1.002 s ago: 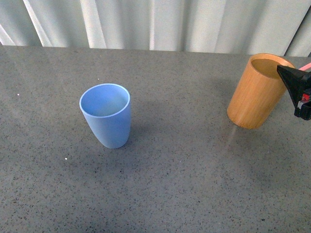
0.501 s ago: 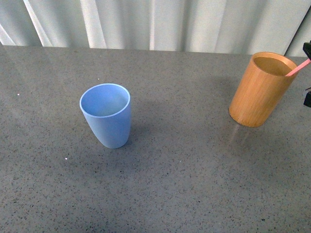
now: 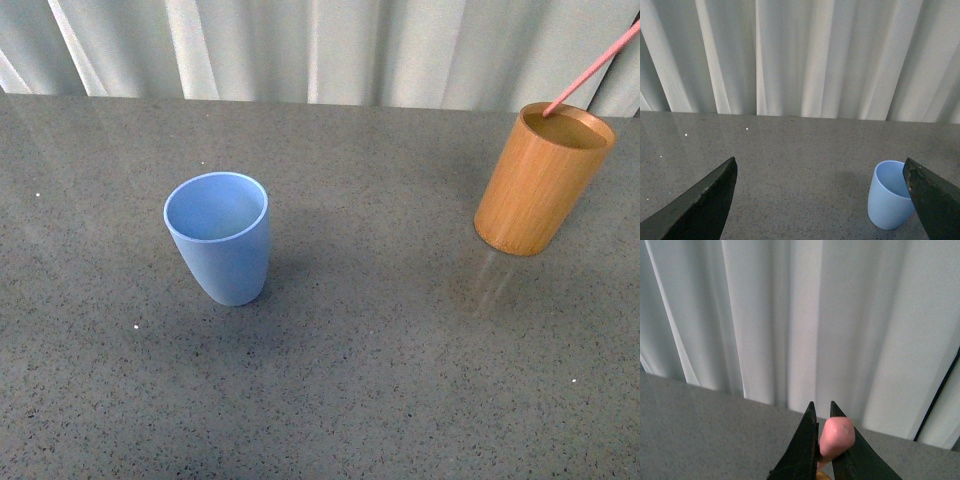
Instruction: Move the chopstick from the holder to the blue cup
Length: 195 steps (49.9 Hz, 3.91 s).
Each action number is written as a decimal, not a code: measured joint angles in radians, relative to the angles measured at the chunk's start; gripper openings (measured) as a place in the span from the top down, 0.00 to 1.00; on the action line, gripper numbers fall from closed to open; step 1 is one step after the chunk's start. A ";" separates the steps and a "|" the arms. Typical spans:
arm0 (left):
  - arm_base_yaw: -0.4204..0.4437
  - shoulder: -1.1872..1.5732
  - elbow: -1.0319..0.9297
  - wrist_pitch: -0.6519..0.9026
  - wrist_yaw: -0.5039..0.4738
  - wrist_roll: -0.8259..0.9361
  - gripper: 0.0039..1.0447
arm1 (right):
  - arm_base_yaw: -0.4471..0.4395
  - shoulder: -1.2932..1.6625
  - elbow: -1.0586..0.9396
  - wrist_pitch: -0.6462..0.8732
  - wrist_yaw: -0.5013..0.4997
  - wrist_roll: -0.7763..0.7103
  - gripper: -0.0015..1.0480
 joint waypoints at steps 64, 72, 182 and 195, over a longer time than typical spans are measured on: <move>0.000 0.000 0.000 0.000 0.000 0.000 0.06 | 0.447 -0.049 0.575 -1.059 0.237 0.544 0.97; 0.000 0.000 0.000 0.000 0.000 0.000 0.06 | 0.483 0.023 0.596 -1.056 0.243 0.539 0.97; 0.000 0.000 0.000 0.000 0.000 0.000 0.06 | 0.233 -0.422 0.044 -0.550 0.532 -0.037 0.23; 0.000 0.000 0.000 0.000 0.000 0.000 0.06 | 0.170 -0.537 -0.160 -0.433 0.454 0.005 0.59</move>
